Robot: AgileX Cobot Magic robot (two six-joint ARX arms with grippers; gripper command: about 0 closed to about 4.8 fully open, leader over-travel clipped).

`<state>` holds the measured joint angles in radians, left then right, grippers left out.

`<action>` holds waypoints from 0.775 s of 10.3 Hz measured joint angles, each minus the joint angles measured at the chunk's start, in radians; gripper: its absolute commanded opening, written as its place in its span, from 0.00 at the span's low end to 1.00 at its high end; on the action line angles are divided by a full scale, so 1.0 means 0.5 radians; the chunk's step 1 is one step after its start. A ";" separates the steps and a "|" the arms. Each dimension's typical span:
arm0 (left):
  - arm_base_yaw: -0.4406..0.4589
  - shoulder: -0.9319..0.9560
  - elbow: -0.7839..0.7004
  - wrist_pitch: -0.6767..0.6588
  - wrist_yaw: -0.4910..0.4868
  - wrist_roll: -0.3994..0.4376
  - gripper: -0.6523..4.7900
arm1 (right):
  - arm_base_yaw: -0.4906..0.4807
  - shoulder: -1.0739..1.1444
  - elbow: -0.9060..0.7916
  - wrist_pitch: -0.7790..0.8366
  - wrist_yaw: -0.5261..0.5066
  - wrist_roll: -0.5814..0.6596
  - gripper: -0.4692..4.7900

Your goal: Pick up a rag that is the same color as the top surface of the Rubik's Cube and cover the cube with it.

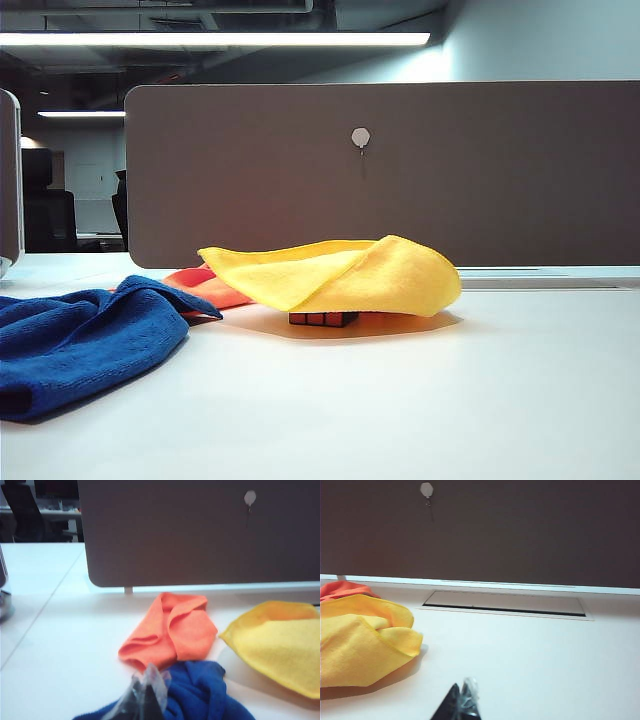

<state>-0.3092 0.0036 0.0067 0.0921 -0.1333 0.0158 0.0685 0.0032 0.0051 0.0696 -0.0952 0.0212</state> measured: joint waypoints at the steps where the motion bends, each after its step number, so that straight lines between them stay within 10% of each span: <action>1: 0.031 -0.001 0.000 0.013 0.005 0.014 0.11 | 0.000 0.000 0.000 0.000 -0.006 0.000 0.08; 8: 0.760 -0.001 0.000 0.010 0.621 -0.191 0.11 | 0.000 0.000 0.000 0.000 -0.006 0.000 0.08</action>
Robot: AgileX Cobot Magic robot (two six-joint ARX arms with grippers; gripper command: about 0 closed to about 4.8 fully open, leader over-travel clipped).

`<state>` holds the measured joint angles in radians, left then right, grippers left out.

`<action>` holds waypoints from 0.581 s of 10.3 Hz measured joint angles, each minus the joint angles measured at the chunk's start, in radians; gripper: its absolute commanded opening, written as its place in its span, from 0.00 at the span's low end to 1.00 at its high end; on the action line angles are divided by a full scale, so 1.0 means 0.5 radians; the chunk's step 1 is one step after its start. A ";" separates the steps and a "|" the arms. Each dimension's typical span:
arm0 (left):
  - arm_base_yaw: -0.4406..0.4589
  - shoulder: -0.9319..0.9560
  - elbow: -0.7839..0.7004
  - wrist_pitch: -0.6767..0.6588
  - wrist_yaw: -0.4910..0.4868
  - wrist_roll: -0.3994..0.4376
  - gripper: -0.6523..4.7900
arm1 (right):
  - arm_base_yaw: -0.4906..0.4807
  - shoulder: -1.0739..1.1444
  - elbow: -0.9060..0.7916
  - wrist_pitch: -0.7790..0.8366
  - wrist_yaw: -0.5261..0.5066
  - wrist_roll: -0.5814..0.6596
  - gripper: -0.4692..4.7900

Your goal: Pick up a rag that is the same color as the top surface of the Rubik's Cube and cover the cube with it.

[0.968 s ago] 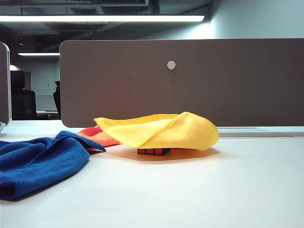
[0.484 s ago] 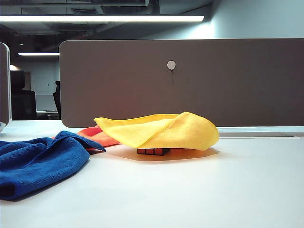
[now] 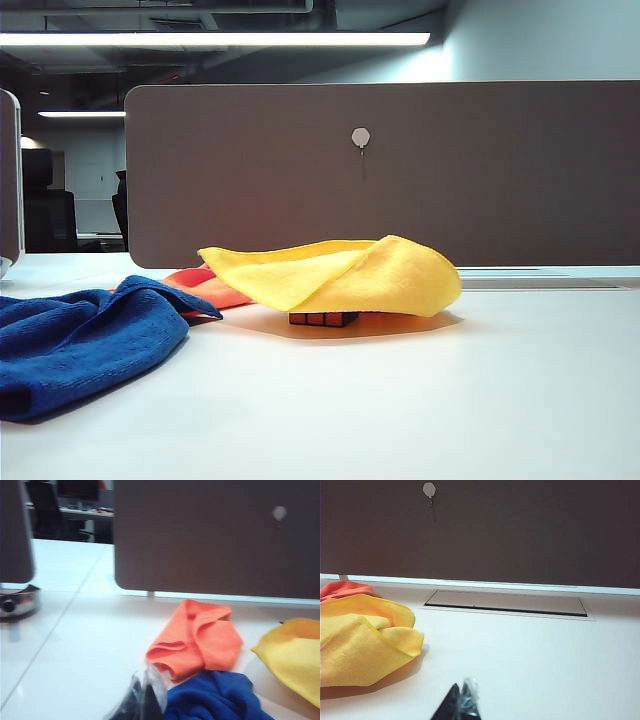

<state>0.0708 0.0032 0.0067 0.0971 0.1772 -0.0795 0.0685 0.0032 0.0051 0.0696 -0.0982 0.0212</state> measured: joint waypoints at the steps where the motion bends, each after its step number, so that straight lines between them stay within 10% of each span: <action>1: 0.014 0.000 0.000 0.001 0.001 -0.001 0.11 | 0.000 0.000 0.000 0.000 0.000 0.000 0.08; 6: 0.010 0.001 0.000 -0.008 0.081 -0.144 0.11 | 0.000 0.000 0.000 0.113 -0.016 -0.188 0.08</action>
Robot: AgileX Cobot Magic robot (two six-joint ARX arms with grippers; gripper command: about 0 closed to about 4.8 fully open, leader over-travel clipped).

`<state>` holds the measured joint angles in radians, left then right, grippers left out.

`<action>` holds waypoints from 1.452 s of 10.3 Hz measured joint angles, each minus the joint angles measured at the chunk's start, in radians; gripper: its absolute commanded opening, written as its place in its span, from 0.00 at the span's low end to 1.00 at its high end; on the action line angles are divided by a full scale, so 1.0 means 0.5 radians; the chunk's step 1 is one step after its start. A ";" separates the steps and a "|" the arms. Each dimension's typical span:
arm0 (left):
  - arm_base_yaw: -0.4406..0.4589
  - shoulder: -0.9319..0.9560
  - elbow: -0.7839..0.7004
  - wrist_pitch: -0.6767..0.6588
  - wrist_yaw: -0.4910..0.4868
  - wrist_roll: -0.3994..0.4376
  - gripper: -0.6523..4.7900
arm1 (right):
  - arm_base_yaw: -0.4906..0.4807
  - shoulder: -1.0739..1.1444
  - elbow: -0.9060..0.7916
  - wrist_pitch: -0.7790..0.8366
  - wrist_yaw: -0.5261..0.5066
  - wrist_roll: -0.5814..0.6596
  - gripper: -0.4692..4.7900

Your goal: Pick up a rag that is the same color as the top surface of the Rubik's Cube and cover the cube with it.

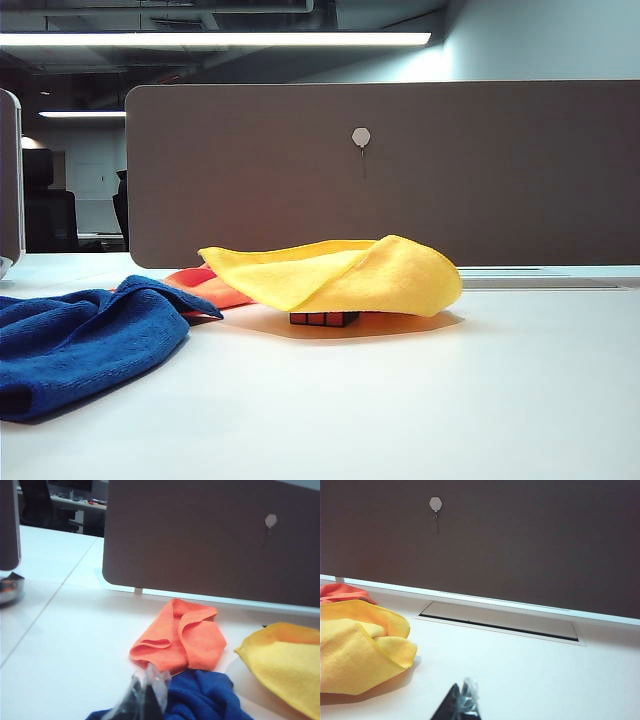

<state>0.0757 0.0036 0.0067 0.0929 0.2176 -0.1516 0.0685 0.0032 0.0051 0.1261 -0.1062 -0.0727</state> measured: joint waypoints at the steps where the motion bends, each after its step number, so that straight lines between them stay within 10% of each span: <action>1: 0.000 0.000 0.001 0.000 0.001 0.030 0.11 | 0.000 0.000 0.000 0.013 0.001 -0.002 0.08; 15: -0.170 -0.001 0.001 -0.121 -0.391 0.407 0.11 | 0.004 0.000 0.000 0.087 0.000 -0.001 0.08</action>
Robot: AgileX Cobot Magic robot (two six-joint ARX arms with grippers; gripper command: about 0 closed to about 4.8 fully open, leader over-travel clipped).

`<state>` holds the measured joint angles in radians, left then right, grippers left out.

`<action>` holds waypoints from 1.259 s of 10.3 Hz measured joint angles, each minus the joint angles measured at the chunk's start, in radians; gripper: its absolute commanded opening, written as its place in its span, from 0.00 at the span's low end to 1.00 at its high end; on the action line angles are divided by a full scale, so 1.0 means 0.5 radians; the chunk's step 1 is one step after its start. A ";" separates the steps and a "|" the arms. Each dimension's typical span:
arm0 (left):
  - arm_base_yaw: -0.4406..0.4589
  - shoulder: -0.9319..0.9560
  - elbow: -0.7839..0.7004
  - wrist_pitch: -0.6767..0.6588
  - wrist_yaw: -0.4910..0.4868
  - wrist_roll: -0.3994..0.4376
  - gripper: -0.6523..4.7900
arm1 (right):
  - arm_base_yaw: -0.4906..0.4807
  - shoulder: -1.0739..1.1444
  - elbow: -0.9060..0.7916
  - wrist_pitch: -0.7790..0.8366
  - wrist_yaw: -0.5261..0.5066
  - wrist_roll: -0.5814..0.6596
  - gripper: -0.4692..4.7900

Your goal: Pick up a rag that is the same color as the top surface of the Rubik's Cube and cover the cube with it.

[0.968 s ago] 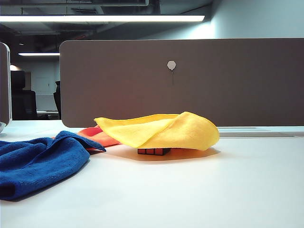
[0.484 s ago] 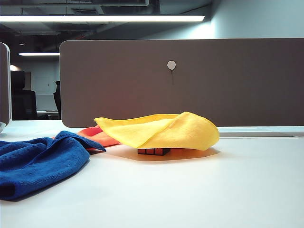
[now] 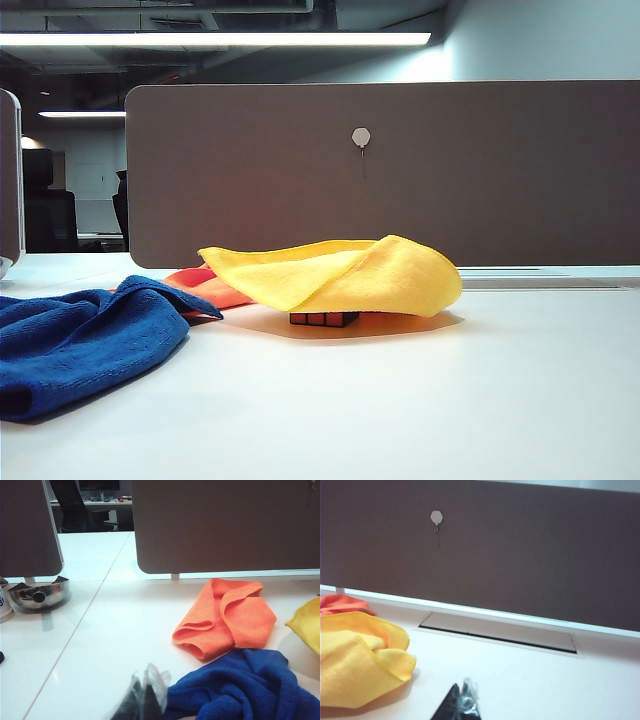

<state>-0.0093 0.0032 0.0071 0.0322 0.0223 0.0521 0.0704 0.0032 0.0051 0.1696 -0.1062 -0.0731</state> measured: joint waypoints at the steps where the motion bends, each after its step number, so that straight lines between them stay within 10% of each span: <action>1: -0.001 0.000 0.000 0.000 0.000 -0.001 0.11 | 0.000 0.000 0.000 0.011 0.001 0.000 0.08; 13: -0.001 0.000 0.002 0.017 0.044 -0.098 0.11 | -0.004 0.000 0.000 0.093 -0.113 0.046 0.08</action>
<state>-0.0097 0.0032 0.0082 0.0406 0.0444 0.0029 0.0685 0.0032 0.0051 0.2161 -0.1627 -0.0502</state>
